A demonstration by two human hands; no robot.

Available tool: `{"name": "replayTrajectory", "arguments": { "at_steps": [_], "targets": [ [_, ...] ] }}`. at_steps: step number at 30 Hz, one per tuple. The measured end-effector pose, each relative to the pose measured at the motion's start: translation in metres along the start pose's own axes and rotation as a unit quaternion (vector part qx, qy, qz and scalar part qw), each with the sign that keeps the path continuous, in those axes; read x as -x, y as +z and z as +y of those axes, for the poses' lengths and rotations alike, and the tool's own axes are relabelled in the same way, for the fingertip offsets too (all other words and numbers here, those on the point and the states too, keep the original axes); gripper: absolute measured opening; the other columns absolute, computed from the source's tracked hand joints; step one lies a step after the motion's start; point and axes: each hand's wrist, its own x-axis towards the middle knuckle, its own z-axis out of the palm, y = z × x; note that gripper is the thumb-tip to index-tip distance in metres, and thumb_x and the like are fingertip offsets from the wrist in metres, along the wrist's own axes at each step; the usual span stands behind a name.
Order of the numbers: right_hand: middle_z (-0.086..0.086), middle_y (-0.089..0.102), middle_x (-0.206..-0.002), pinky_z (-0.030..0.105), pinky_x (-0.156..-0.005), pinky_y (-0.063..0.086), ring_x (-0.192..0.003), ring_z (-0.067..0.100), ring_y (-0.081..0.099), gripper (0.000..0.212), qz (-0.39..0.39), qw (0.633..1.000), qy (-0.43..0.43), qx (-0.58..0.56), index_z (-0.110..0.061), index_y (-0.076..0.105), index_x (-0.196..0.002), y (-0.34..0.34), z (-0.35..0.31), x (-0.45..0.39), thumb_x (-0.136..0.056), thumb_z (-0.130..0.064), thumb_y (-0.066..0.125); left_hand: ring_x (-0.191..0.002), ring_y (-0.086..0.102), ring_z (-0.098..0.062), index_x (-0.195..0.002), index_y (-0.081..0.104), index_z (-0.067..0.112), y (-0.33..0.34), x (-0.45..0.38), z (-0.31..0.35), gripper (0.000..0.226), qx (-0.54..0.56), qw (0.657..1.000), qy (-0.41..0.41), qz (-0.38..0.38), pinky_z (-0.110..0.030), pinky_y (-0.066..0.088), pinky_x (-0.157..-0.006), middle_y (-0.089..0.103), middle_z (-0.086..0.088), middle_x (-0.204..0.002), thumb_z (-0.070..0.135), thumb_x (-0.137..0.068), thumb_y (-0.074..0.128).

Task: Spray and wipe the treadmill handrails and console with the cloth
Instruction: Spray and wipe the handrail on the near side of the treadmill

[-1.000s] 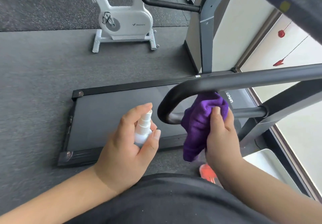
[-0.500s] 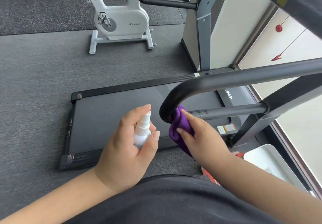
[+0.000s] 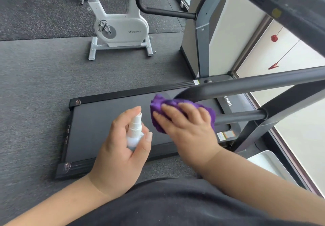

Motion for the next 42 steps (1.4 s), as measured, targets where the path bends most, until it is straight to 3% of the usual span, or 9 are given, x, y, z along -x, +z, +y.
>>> {"name": "replayTrajectory", "arguments": {
  "at_steps": [5,12,17,21,28,35,37,40,42],
  "targets": [
    [-0.011,0.062,-0.13,0.044,-0.084,0.051,-0.108,0.027,0.055,0.076,-0.154,0.986,-0.019,-0.058,-0.032,0.06,-0.134,0.019,-0.009,0.025,-0.063,-0.022,0.083,-0.09,0.064,-0.015,-0.137,0.035,0.042,-0.002,0.002,-0.003,0.049,-0.008,1.0,0.005,-0.01,-0.019,0.046,-0.084,0.06,0.015,-0.098,0.036,-0.093,0.056],
    [-0.007,0.062,-0.131,0.038,-0.098,0.042,-0.113,0.022,0.059,0.051,-0.077,0.93,0.128,-0.336,-0.021,0.06,-0.134,0.004,0.013,0.05,-0.085,-0.015,0.068,-0.086,0.063,-0.006,-0.135,0.034,0.045,0.014,0.0,0.002,0.05,-0.015,0.997,0.021,-0.075,-0.011,0.045,-0.079,0.06,0.021,-0.102,0.036,-0.091,0.056],
    [-0.024,0.059,-0.133,0.018,-0.105,0.038,-0.127,-0.002,0.05,0.046,-0.072,0.753,0.351,-0.552,-0.045,0.055,-0.132,-0.016,0.035,0.076,-0.097,-0.017,0.056,-0.083,0.062,-0.002,-0.137,0.03,0.059,0.043,-0.007,0.009,0.057,-0.036,0.99,0.028,-0.133,-0.009,0.045,-0.074,0.059,0.025,-0.101,0.043,-0.089,0.056],
    [-0.018,0.069,-0.118,0.041,-0.106,0.045,-0.114,0.002,0.062,0.032,-0.058,0.649,0.512,-0.559,-0.05,0.059,-0.121,-0.018,0.06,0.1,-0.089,-0.049,0.054,-0.084,0.062,0.001,-0.133,0.028,0.067,0.076,-0.012,0.016,0.056,-0.064,0.978,0.019,-0.197,-0.011,0.044,-0.07,0.06,0.027,-0.1,0.053,-0.085,0.054],
    [-0.014,0.073,-0.109,0.041,-0.097,0.051,-0.104,0.006,0.068,0.027,-0.004,0.569,0.582,-0.58,-0.051,0.065,-0.112,-0.021,0.116,0.129,-0.088,-0.055,0.053,-0.09,0.061,-0.003,-0.129,0.029,0.07,0.13,-0.025,0.028,0.056,-0.06,0.973,-0.002,-0.223,-0.012,0.043,-0.072,0.06,0.024,-0.103,0.051,-0.085,0.058],
    [-0.021,0.07,-0.101,0.04,-0.092,0.052,-0.098,0.003,0.066,0.027,0.079,0.671,0.599,-0.429,-0.053,0.062,-0.103,-0.025,0.227,0.131,-0.09,-0.061,0.039,-0.089,0.061,-0.009,-0.126,0.028,0.071,0.191,-0.041,0.047,0.05,-0.06,0.975,-0.039,-0.209,-0.023,0.045,-0.076,0.061,0.021,-0.101,0.054,-0.084,0.05],
    [-0.034,0.064,-0.094,0.017,-0.087,0.047,-0.091,-0.011,0.059,0.023,0.085,0.718,0.577,-0.38,-0.058,0.057,-0.098,-0.017,0.261,0.128,-0.092,-0.059,0.035,-0.087,0.061,-0.009,-0.127,0.027,0.07,0.206,-0.042,0.05,0.05,-0.068,0.974,-0.053,-0.208,-0.022,0.045,-0.074,0.061,0.02,-0.099,0.053,-0.085,0.05],
    [-0.046,0.056,-0.093,-0.003,-0.075,0.033,-0.09,-0.024,0.05,0.022,0.038,0.814,0.47,-0.339,-0.05,0.052,-0.112,0.005,0.297,0.122,-0.099,-0.043,0.036,-0.083,0.061,-0.01,-0.128,0.027,0.069,0.222,-0.043,0.054,0.051,-0.085,0.973,-0.08,-0.199,-0.023,0.044,-0.071,0.061,0.018,-0.097,0.051,-0.086,0.05],
    [-0.03,0.059,-0.1,0.007,-0.086,0.038,-0.095,-0.013,0.052,0.023,-0.035,0.874,0.342,-0.344,-0.033,0.055,-0.118,0.027,0.31,0.122,-0.103,-0.03,0.039,-0.083,0.061,-0.009,-0.128,0.027,0.069,0.23,-0.044,0.058,0.051,-0.097,0.973,-0.099,-0.183,-0.023,0.044,-0.071,0.061,0.018,-0.099,0.052,-0.086,0.05]
  ]
}}
